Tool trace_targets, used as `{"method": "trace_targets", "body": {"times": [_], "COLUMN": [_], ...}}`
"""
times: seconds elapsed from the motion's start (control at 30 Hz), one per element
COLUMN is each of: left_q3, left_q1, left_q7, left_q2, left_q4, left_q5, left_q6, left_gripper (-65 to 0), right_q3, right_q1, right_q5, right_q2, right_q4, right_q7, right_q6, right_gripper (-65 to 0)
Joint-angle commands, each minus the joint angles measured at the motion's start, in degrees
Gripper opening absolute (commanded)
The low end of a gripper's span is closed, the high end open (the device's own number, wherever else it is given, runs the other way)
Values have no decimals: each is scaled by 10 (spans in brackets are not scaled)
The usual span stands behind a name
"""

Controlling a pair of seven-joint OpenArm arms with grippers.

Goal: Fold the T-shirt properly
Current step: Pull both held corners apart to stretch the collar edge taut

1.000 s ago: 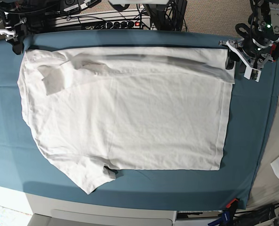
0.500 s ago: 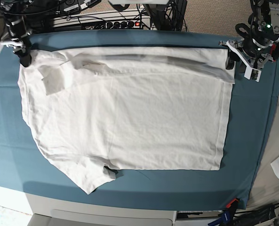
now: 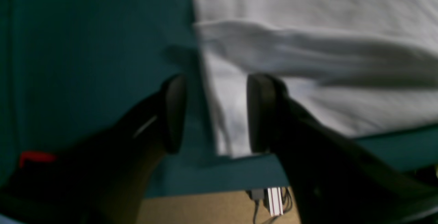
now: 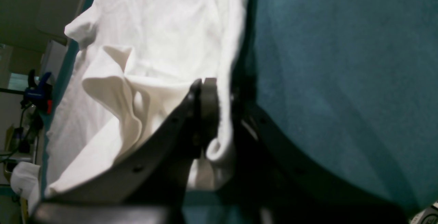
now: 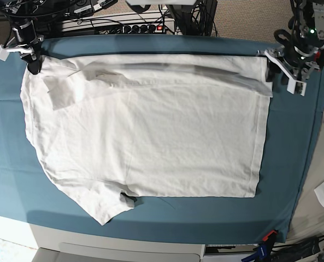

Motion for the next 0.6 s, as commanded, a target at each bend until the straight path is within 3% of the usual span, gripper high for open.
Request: {"method": "trace_targets", "body": {"times": [0.0, 0.13, 0.37, 0.57], "left_q3": [-11, -49, -93, -93], "left_q1": [-10, -48, -68, -65], "left_q7": [-9, 13, 98, 129], "left_q2": [-7, -7, -7, -7], "left_q4": [1, -62, -186, -200], "left_q5": [-5, -69, -241, -288], "left_q6": [0, -4, -96, -121], "left_gripper": [-354, -354, -353, -330], "right_q3": [-2, -2, -2, -2], "right_q1": [-4, -3, -2, 3], "right_q5": [-20, -29, -33, -39], "right_q2": [5, 5, 5, 5], "right_q4": [4, 4, 4, 4], "right_q7": [-11, -5, -5, -5], "right_q6": [-4, -4, -4, -4], "right_gripper": [-650, -650, -650, -650]}}
